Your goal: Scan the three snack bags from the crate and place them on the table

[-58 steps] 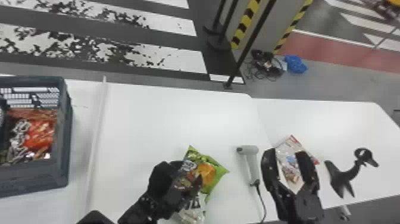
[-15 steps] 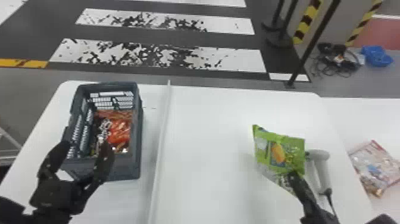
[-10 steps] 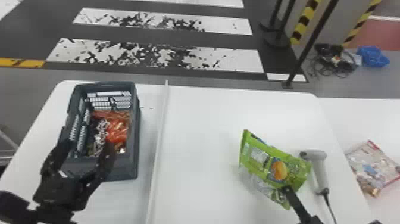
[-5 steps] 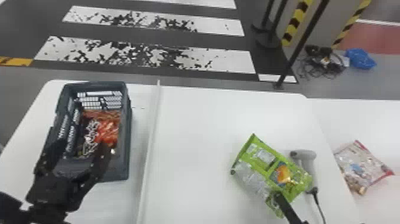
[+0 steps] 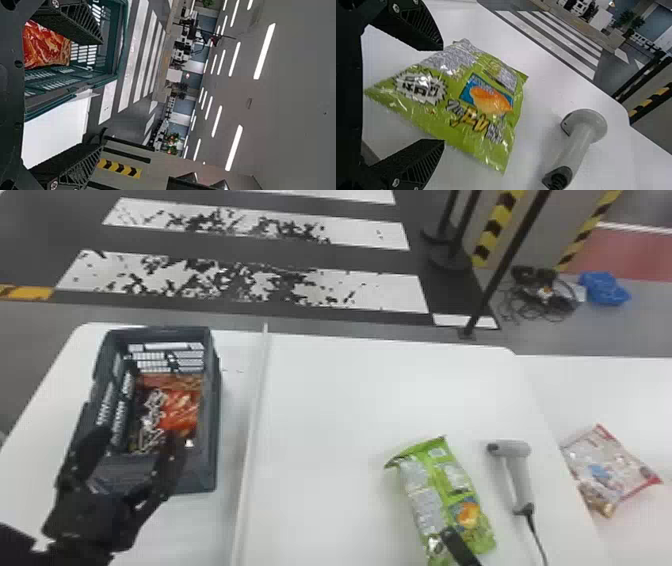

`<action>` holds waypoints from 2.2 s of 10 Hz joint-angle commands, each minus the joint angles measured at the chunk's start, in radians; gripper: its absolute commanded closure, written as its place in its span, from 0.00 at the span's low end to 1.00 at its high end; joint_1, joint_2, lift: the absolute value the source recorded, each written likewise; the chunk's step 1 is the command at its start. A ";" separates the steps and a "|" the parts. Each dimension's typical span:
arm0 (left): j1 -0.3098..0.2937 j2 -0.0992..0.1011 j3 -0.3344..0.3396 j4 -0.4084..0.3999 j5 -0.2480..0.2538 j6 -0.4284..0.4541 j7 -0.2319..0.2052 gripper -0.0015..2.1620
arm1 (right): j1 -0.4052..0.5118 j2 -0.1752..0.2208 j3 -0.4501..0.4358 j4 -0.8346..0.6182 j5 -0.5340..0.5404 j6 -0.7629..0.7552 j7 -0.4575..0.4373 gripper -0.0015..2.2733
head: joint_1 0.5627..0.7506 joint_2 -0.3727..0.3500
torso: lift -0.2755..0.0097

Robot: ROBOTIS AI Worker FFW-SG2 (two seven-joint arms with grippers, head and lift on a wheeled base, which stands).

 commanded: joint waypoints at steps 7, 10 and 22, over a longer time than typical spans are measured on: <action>0.023 -0.002 -0.013 0.003 -0.027 -0.101 0.014 0.04 | -0.089 -0.026 -0.065 -0.015 0.403 -0.175 0.202 0.04 | 0.70 0.40 | 0.84; 0.026 0.001 -0.028 -0.003 -0.059 -0.101 0.024 0.04 | -0.187 -0.064 -0.070 0.128 0.535 -0.409 0.299 0.84 | 0.70 0.27 | 0.84; 0.035 0.007 -0.039 0.003 -0.082 -0.101 0.034 0.04 | -0.333 -0.092 0.242 0.281 0.829 -0.347 0.267 0.99 | 0.70 0.60 | 0.84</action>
